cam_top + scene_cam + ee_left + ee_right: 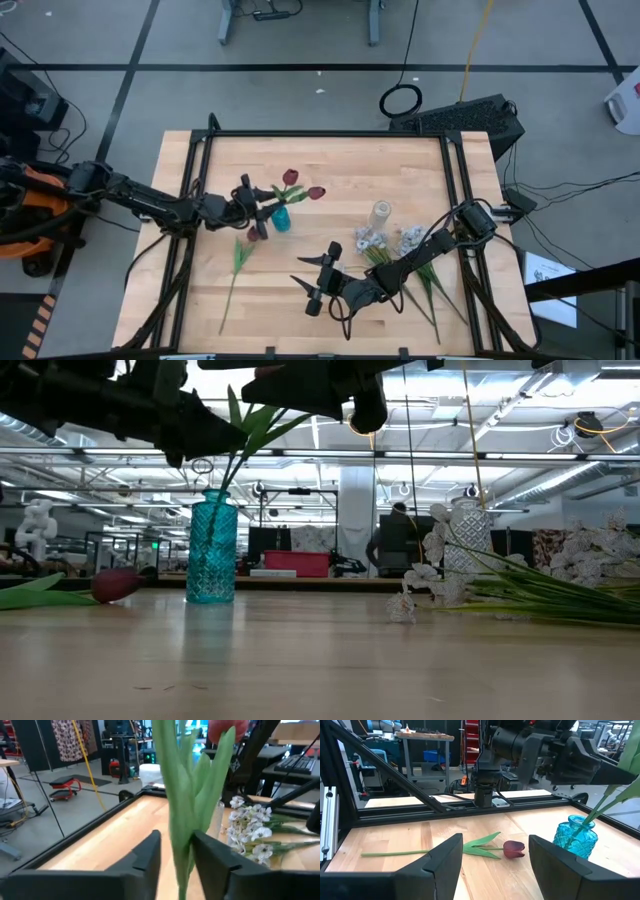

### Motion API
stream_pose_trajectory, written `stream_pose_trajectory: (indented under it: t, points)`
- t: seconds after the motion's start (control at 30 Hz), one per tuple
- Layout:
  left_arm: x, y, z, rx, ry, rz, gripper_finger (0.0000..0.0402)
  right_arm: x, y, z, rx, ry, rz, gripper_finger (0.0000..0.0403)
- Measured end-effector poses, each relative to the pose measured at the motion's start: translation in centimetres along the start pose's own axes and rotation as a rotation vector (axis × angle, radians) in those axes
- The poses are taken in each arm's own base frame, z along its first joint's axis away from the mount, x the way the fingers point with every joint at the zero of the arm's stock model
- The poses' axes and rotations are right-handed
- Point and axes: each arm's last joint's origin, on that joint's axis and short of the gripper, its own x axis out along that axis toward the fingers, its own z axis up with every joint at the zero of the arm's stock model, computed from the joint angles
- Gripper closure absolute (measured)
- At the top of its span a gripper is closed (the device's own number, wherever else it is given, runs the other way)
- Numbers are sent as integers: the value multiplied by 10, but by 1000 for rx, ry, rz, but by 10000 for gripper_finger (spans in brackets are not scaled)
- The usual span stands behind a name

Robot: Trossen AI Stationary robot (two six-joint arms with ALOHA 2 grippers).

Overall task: Sort flowers into vase by color
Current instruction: Put the right red tulip into the blue vase

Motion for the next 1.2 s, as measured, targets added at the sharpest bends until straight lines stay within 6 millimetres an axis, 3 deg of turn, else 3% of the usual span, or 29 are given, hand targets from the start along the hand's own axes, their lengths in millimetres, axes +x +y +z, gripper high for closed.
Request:
stream_pose_trajectory:
  t: [0.2, 0.33, 1.0, 1.2]
  points:
    - [-1, 0, 9, -43, -89, -4, 375, 0, 0, 0, -3, 3, -1, 186]
    - [-1, 0, 12, -54, -111, -5, 393, 0, 0, -1, -8, 7, -1, 186]
    - [-1, 2, 10, -58, -97, 82, 364, -1, 0, -2, -10, 15, 0, 186]
    - [-1, 2, 10, -57, -94, 96, 307, -1, 0, -2, -10, 15, 0, 186]
